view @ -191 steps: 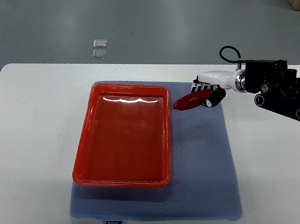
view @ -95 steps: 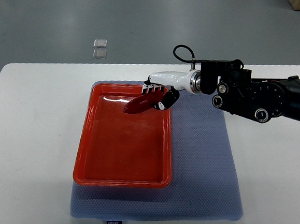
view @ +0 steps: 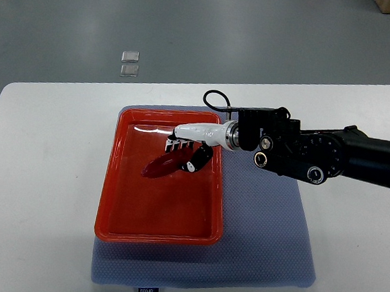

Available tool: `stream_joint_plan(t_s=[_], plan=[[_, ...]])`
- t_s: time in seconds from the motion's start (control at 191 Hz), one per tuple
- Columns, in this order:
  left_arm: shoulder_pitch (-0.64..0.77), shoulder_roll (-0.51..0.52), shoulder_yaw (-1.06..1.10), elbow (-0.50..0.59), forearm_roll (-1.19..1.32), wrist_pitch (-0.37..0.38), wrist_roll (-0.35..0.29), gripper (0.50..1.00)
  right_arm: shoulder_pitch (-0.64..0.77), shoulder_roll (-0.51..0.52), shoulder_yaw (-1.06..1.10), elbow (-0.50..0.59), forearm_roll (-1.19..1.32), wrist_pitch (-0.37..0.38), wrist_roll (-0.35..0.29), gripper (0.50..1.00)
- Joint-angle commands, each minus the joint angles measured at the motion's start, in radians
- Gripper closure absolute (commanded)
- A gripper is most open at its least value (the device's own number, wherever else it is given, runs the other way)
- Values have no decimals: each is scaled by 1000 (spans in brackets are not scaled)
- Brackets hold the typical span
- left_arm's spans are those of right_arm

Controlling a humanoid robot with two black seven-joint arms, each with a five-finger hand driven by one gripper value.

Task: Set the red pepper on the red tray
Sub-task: 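Open the right hand to drop the pepper into the tray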

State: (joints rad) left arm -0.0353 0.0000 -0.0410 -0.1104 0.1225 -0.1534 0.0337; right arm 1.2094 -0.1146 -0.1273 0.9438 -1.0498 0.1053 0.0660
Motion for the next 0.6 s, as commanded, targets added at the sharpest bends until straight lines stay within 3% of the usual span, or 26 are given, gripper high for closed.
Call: stream_joint_plan(t_s=[0.0,0.126,0.325,0.467,0.593], plan=[[0,0,1,0,0,0,0,500,-7,1,0,-2,1,-1,0,871],[0,0,0,0,-1,0,0,500,-7,-2,11,-2,2,-1,5,746],[0,0,0,0,0,0,0,500,-8,-2,26,0,2,1,8,685],[0,0,0,0,-1,0,0,500,-7,-7,43,-2,7,-1,40,587],[0,0,1,0,0,0,0,500,-8,-17,87,-2,48,-1,51,587]])
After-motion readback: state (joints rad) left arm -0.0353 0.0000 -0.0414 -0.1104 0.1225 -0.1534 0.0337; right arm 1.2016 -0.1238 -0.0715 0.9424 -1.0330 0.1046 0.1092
